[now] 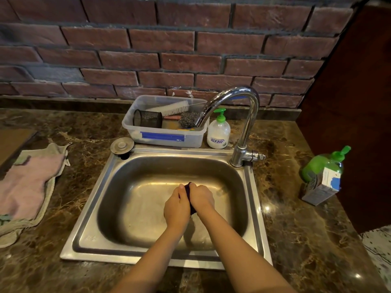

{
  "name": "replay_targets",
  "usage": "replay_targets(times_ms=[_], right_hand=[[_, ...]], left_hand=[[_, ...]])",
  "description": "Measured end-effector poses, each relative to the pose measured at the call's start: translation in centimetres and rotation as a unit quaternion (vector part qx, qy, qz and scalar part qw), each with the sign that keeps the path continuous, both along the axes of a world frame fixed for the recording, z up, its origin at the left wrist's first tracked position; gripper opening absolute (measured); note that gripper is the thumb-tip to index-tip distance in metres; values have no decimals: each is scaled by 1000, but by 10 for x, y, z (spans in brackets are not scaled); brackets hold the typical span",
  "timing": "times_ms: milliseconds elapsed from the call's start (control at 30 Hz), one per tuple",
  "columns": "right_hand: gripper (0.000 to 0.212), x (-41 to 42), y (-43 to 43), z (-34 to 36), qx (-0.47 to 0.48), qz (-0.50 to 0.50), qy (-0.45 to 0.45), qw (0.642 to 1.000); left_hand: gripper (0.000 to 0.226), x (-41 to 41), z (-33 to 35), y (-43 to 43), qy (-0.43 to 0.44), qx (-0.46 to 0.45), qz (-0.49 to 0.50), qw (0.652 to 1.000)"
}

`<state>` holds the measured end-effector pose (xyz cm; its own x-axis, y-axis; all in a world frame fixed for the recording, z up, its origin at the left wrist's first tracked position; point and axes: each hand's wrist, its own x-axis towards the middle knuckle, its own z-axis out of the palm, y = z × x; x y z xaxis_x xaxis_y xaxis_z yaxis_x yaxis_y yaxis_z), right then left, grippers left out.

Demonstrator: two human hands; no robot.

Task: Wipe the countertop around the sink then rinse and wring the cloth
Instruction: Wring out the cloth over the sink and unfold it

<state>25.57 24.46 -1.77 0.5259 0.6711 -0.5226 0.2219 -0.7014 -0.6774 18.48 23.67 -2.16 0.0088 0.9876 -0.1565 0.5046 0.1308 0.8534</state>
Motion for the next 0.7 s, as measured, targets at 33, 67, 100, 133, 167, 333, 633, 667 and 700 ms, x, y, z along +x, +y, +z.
replay_targets(times_ms=[33, 67, 100, 133, 167, 333, 633, 667, 700], right_hand=[[40, 0, 3, 2, -12, -6, 20, 1000], [41, 0, 5, 7, -26, -6, 36, 999], [43, 1, 6, 13, -36, -4, 46, 998], [45, 3, 6, 18, -35, -4, 58, 998], [47, 5, 4, 23, -14, -3, 76, 997], [62, 3, -38, 44, 206, 219, -103, 948], [36, 9, -32, 49, 299, 226, -187, 908], [36, 7, -31, 46, 294, 214, -195, 911], [37, 5, -31, 44, 291, 202, -199, 914]], left_hand=[[45, 2, 3, -1, -1, 5, 10, 1000], [44, 2, 4, -2, -2, 14, 19, 1000], [43, 2, 6, -3, -14, 22, 27, 999], [42, 1, 9, -3, -34, 25, 31, 999], [41, -1, 12, -1, -52, 20, 37, 998], [34, -15, 32, 29, -129, -135, 52, 981], [23, -6, 65, 15, -231, -235, 45, 943], [23, -6, 64, 15, -222, -220, 56, 948], [24, -5, 63, 14, -206, -203, 63, 955]])
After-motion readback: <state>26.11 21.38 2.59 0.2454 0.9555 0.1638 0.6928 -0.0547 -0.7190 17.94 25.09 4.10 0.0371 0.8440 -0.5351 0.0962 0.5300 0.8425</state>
